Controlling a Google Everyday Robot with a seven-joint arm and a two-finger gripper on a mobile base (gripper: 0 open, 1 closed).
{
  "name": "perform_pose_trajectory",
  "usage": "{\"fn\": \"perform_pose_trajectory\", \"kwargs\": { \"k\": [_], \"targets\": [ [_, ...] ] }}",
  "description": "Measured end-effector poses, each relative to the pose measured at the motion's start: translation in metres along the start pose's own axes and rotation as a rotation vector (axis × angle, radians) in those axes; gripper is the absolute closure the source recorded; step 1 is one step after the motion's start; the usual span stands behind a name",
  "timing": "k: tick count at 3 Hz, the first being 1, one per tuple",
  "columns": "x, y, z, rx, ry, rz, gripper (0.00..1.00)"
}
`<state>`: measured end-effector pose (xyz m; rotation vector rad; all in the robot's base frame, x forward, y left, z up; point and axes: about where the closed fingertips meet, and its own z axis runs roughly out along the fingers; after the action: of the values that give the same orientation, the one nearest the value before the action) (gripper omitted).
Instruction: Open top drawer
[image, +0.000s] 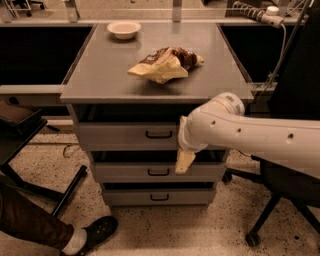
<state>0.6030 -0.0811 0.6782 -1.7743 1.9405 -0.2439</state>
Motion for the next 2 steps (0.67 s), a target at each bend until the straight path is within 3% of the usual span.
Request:
{"fn": "perform_pose_trajectory", "kwargs": {
  "k": [1, 2],
  "targets": [
    [-0.0018, -0.0213, -0.0101, 0.022, 0.017, -0.022, 0.0],
    [0.0004, -0.0298, -0.0069, 0.0, 0.039, -0.027, 0.0]
  ]
}}
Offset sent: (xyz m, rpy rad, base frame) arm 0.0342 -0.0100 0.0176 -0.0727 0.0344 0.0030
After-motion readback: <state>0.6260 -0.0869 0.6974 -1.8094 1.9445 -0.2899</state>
